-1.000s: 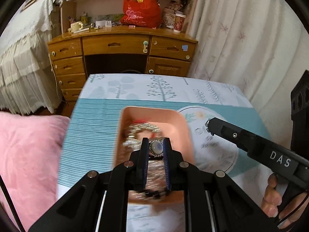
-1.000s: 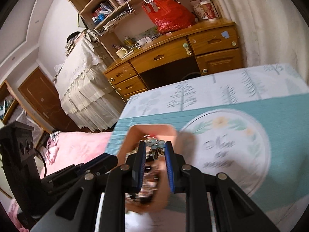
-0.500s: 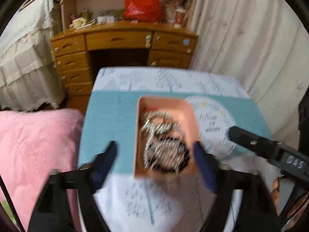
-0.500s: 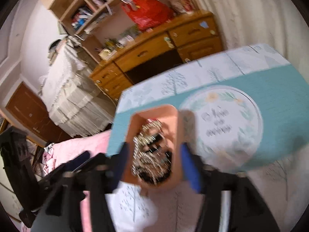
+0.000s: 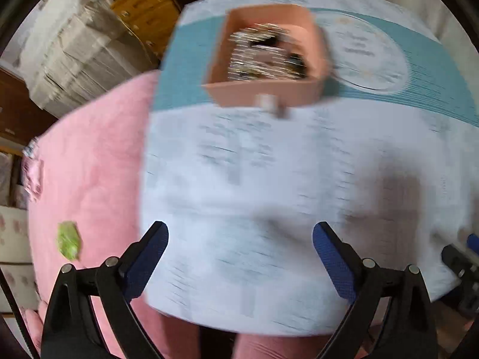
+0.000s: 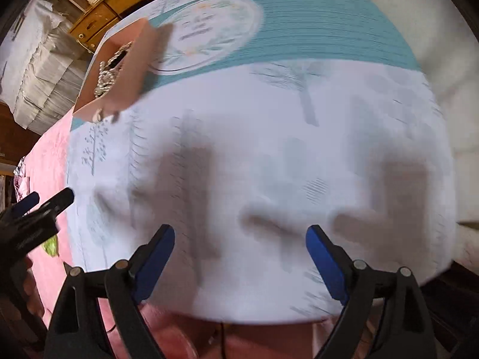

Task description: Organize jewelry

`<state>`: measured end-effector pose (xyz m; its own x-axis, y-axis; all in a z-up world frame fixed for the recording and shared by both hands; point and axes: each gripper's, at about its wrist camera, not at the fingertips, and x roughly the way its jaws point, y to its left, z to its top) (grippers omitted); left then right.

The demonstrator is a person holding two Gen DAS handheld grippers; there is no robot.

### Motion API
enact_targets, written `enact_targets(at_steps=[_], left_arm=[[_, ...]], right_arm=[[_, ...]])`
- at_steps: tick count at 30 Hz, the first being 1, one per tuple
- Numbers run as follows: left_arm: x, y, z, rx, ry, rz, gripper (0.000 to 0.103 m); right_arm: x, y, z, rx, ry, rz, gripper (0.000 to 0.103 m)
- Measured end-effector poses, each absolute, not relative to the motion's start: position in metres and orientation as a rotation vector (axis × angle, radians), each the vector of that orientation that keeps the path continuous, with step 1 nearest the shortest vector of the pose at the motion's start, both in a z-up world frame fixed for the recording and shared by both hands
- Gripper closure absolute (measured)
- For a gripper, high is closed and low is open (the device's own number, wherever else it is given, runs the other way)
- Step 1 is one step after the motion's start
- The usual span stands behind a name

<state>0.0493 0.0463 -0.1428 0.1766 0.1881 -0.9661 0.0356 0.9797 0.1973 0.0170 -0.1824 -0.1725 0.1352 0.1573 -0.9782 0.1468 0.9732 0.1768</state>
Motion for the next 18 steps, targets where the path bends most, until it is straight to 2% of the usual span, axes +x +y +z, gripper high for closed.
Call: enact_targets(at_steps=[3,9,12,14,18], left_arm=[[0.044,0.002,-0.121,0.151,1.378,0.043,0.007],[0.027,-0.058,-0.048,0.228,1.164,-0.083,0.007],[0.02,-0.062,-0.023,0.178,1.115,-0.116,0.006],[0.011,-0.059,-0.012,0.125,1.091,-0.125,0.001],[-0.006,-0.054,0.002,0.12,1.008,-0.069,0.001]], right_arm=[[0.001,-0.215,-0.148,0.252,1.38,-0.015,0.012],[-0.003,-0.239,-0.078,0.136,1.211,0.014,0.012],[-0.006,-0.245,-0.053,0.184,1.169,0.075,0.011],[-0.011,-0.244,-0.041,0.202,1.158,0.1,0.009],[-0.019,-0.237,-0.025,0.214,1.104,0.103,0.007]])
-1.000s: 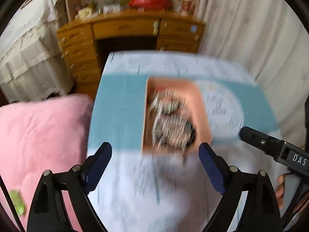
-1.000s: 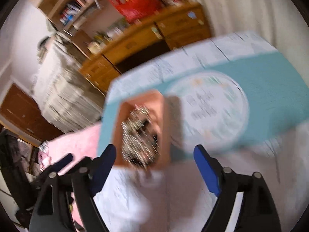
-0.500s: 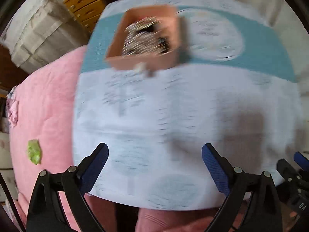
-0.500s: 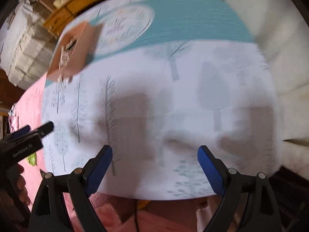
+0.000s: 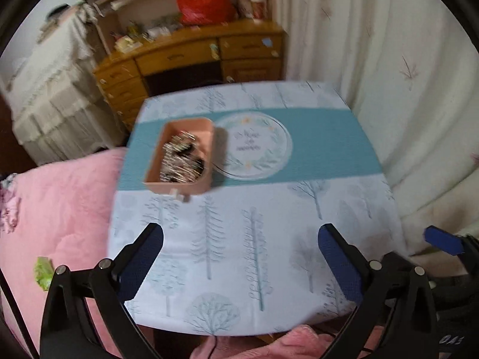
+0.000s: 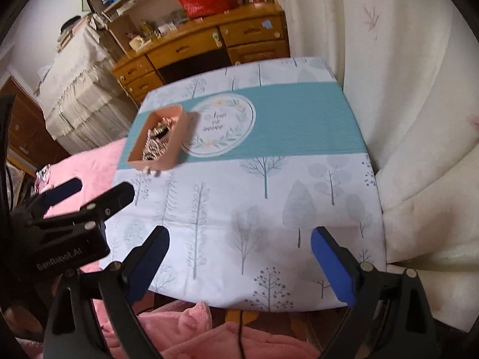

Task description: Organize jewelry

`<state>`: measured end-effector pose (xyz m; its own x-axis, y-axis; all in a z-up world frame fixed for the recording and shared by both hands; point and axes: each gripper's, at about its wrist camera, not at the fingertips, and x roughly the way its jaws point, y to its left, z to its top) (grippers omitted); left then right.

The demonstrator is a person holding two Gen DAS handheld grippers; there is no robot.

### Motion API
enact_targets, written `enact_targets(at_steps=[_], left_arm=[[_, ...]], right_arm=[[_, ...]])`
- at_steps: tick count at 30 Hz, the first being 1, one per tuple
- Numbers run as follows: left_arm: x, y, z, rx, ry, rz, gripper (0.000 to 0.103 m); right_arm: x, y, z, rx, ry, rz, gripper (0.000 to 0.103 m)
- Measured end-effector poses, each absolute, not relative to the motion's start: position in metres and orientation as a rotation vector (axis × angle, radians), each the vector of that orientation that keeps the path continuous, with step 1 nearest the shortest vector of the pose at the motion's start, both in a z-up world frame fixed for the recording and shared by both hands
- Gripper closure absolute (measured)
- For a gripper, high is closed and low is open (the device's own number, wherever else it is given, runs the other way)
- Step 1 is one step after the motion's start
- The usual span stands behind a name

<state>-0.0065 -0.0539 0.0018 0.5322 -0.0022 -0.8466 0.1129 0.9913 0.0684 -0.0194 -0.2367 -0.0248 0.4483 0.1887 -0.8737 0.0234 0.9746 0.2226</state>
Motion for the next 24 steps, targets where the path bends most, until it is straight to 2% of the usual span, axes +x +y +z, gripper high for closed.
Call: enact_targets(at_steps=[9,15,24], left_arm=[[-0.015,-0.027,0.008,0.08,0.97,-0.015,0.001],[-0.015,-0.012,0.007,0.039,0.968,-0.005,0.001],[-0.015,-0.011,0.007,0.037,0.97,-0.021,0.001]], right_arm=[[-0.021,-0.209,-0.005,0.185,0.975,0.149,0.005],[-0.02,-0.2,-0.005,0.182,0.959,0.146,0.0],[-0.022,-0.19,-0.001,0.152,0.939,0.138,0.0]])
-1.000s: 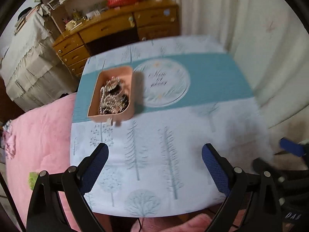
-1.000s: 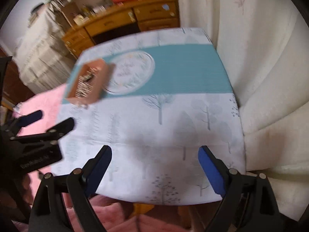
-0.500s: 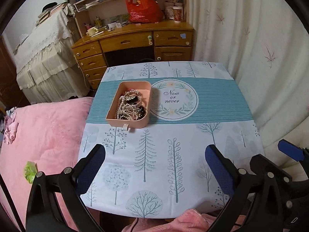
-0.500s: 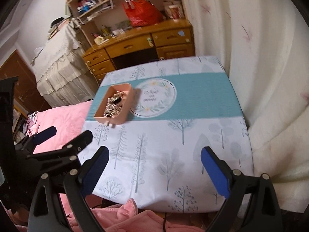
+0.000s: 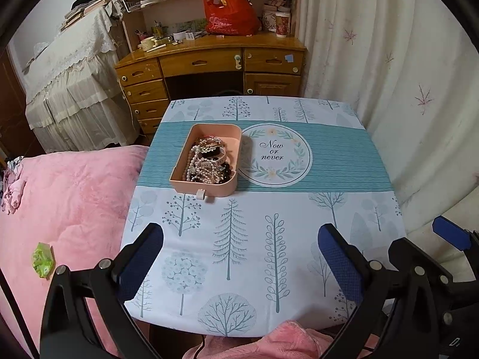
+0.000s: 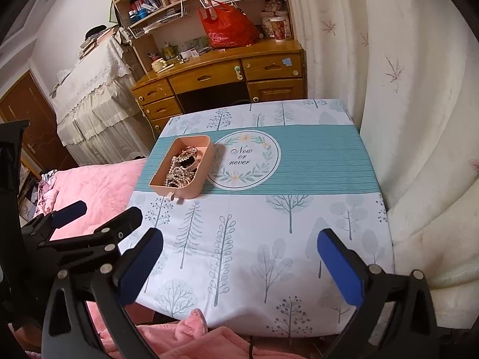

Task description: Organize jewelry

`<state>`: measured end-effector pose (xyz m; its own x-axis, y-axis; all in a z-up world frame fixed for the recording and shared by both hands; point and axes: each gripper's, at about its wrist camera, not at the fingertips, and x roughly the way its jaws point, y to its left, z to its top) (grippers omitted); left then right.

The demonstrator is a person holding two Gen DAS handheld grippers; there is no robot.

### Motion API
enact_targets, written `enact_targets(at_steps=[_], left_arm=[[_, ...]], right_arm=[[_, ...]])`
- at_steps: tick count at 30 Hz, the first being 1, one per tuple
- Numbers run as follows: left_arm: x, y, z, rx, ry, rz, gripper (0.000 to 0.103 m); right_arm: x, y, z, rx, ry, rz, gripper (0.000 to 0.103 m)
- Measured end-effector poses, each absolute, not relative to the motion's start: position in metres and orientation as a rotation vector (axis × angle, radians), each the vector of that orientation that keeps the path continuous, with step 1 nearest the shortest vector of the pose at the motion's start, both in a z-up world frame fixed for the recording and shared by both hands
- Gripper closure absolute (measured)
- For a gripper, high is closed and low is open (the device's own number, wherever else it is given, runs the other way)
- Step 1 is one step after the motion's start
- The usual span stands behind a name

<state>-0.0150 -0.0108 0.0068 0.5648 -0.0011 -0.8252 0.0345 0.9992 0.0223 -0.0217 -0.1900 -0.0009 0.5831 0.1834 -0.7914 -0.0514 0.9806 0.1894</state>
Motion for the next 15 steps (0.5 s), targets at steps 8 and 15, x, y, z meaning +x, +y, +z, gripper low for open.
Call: enact_targets(at_steps=[8,15], left_arm=[[-0.0144,-0.0145,0.0057,0.039,0.975,-0.025,0.001],[-0.0147,-0.017,0.0056,0.041,0.969,-0.021,0.001]], right_arm=[[-0.0228,-0.1944,0.0006,0.143,0.938,0.115,0.0],[-0.0225,-0.1951,0.0019,0.145,0.942,0.112,0.0]])
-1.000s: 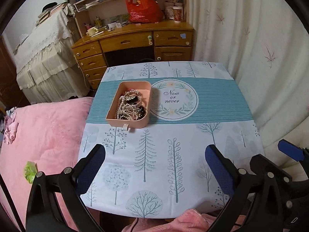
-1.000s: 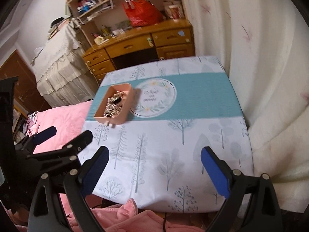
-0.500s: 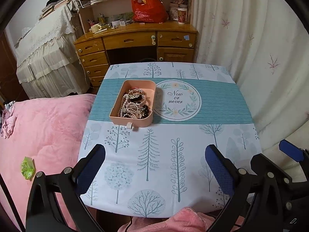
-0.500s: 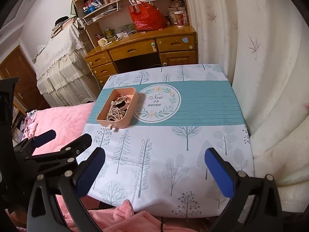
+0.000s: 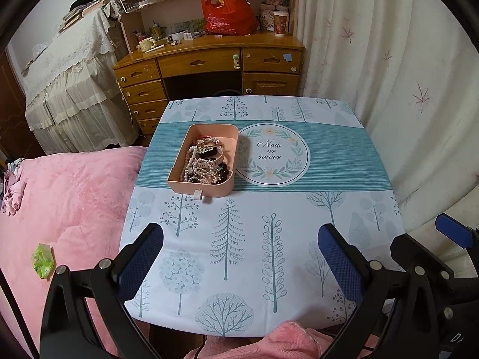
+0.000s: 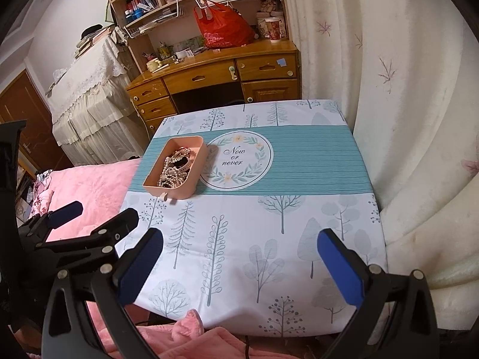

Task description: Organize jewelry

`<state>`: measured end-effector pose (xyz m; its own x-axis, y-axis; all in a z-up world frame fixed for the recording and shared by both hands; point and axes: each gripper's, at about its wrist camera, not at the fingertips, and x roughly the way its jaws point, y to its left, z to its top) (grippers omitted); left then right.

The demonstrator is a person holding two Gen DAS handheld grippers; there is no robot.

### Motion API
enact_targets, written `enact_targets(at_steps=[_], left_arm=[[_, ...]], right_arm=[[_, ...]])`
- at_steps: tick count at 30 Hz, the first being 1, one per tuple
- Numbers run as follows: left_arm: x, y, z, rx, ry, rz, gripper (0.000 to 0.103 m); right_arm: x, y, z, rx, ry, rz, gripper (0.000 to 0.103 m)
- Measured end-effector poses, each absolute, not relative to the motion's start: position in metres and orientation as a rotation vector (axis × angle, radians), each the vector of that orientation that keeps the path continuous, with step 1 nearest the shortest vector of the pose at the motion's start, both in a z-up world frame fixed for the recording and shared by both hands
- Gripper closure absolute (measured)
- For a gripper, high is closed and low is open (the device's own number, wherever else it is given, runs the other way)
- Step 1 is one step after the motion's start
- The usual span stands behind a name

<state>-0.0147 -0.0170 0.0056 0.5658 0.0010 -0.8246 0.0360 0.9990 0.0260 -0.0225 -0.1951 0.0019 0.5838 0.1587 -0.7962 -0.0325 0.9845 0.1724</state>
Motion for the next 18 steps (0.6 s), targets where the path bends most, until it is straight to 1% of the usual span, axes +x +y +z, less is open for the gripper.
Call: enact_targets(at_steps=[18], left_arm=[[-0.0117,-0.0151,0.0048,0.032,0.986,0.007,0.001]], right_arm=[[-0.0152,-0.1961,-0.0015,0.13,0.964,0.126,0.0]])
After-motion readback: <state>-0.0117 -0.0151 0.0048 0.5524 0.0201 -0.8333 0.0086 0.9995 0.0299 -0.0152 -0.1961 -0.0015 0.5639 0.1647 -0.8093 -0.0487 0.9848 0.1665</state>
